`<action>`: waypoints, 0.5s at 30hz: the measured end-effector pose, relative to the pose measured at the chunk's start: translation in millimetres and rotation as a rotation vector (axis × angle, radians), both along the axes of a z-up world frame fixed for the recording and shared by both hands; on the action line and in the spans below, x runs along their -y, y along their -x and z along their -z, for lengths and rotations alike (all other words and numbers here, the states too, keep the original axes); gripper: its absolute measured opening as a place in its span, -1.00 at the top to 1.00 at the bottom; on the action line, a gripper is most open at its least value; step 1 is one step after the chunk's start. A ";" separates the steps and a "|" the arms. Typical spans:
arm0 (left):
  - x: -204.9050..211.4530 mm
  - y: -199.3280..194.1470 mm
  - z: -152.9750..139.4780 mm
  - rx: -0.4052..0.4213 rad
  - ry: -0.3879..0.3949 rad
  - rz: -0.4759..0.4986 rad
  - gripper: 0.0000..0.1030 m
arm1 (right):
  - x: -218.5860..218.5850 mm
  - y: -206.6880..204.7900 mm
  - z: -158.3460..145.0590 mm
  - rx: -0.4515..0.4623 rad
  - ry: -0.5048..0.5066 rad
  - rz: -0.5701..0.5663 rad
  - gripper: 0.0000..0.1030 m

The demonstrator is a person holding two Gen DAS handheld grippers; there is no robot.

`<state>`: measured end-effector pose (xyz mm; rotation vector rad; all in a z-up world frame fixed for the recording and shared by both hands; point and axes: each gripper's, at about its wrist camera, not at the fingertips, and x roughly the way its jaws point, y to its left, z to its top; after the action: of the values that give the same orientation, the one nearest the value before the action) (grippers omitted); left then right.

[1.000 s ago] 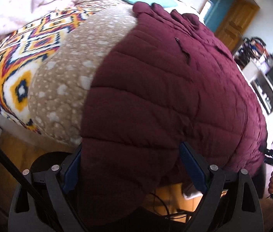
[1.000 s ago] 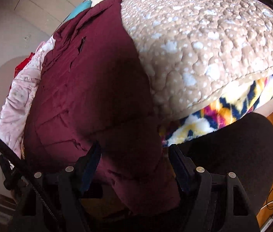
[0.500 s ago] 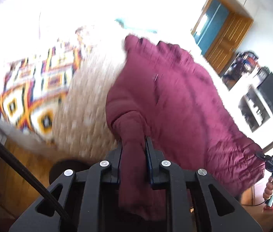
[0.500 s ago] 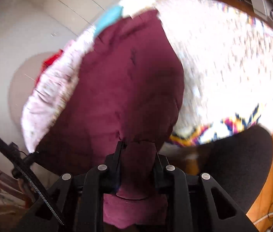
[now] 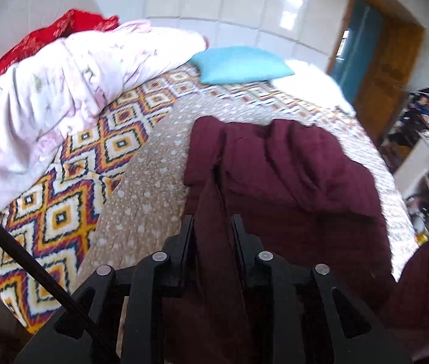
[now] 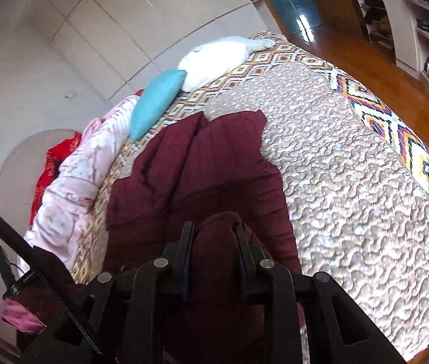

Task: Fold large clothes
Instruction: 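Fold the hem toward the hood with the left tool while the right tool holds the jacket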

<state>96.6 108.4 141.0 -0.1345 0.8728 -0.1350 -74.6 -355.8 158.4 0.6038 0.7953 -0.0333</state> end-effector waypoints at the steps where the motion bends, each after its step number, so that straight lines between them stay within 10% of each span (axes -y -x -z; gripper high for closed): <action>1: 1.3 -13.0 8.0 -0.017 -0.006 -0.029 0.47 | 4.5 -15.8 9.1 -0.034 0.017 0.022 0.48; 9: -22.9 -69.6 43.2 -0.113 0.125 -0.089 0.05 | 51.4 -88.7 76.1 -0.277 0.198 0.251 0.17; 15: -58.2 -60.8 34.6 -0.044 0.234 -0.018 -0.41 | 94.7 -56.6 51.4 -0.099 0.052 0.238 -0.41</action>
<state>157.4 166.6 106.4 -0.3649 0.8972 -0.2177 -17.9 -450.6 107.0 0.6487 0.8128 -0.3027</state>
